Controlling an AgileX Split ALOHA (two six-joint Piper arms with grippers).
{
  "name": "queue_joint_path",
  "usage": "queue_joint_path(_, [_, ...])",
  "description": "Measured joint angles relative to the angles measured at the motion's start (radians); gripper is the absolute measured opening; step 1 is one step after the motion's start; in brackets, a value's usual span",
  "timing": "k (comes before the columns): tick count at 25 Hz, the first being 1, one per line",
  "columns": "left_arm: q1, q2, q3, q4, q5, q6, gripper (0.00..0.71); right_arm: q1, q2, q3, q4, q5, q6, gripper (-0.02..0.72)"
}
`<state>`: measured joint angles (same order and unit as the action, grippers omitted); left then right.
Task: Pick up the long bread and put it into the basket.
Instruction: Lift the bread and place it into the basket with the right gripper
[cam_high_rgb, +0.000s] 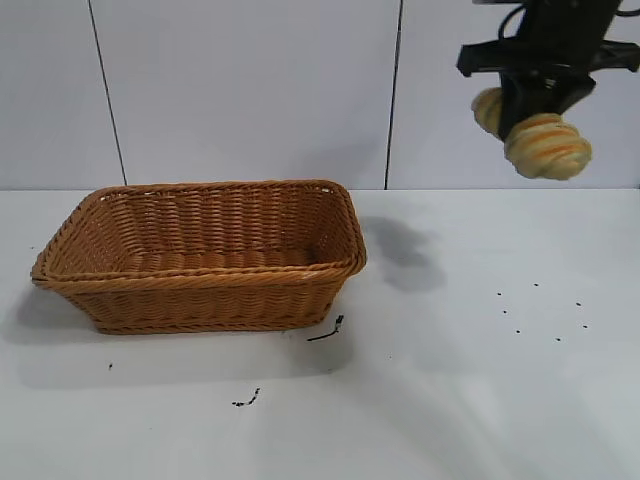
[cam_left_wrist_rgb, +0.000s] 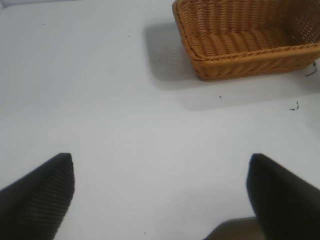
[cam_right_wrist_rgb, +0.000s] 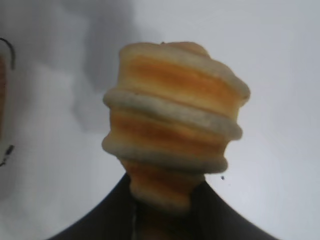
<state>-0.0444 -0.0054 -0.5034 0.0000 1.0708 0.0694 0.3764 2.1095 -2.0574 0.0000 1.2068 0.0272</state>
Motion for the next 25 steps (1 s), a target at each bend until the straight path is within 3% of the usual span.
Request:
queue_joint_path(7, [0.0,0.0,0.0,0.0,0.0,0.0,0.696,0.183,0.169,-0.199,0.0,0.004,-0.017,0.142])
queue_joint_path(11, [0.0,0.0,0.0,0.0,0.0,0.0,0.696,0.246,0.227,-0.214,0.0,-0.047,-0.042,0.139])
queue_joint_path(21, [0.0,0.0,0.0,0.0,0.0,0.0,0.696,0.283,0.294,-0.213,-0.005,-0.226,-0.288,0.137])
queue_joint_path(25, [0.0,0.0,0.0,0.0,0.0,0.0,0.696,0.283,0.302,-0.213,-0.012,-0.254,-0.378,0.137])
